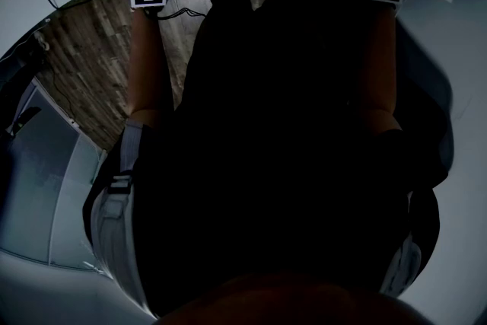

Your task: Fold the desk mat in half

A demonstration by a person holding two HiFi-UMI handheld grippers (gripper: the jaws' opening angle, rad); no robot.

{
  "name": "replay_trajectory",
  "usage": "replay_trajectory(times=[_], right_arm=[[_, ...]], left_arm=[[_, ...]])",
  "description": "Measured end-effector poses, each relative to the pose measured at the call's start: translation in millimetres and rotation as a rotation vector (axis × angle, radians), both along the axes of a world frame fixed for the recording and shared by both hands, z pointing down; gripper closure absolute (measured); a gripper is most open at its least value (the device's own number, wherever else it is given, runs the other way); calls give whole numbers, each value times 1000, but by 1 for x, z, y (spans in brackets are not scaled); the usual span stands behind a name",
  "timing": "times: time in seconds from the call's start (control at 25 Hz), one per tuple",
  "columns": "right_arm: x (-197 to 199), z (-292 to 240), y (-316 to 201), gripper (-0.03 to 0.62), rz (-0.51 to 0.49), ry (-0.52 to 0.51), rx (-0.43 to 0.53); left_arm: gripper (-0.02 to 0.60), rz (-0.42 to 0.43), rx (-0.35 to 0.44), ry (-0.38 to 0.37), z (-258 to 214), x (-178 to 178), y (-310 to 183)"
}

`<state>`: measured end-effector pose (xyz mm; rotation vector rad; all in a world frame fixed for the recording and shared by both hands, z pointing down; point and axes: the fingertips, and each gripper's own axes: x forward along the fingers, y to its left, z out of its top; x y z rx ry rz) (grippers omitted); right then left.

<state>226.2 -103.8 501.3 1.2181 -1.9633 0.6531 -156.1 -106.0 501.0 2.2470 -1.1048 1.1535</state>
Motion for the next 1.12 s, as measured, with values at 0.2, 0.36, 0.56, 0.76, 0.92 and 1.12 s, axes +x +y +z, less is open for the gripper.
replay_trajectory(times=[0.2,0.36,0.56,0.76,0.92,1.12], right_arm=[[3,15,-1,341,35,-23,-59],[8,19,0,339,92,-70,-100],[8,22,-6,339,173,-137,-134],[8,21,-9,339,257,-180,-172],[12,28,-10,339,332,-250,-206],[17,30,-16,339,428,-343,-226]], left_arm=[[308,-65,-67,86,7,-1,1],[305,-155,-105,203,3,4,-3],[305,-287,-153,381,-10,8,-17],[305,-368,-198,480,-11,1,-22],[305,-412,-221,524,-4,0,-23],[305,-440,-241,560,1,2,-26]])
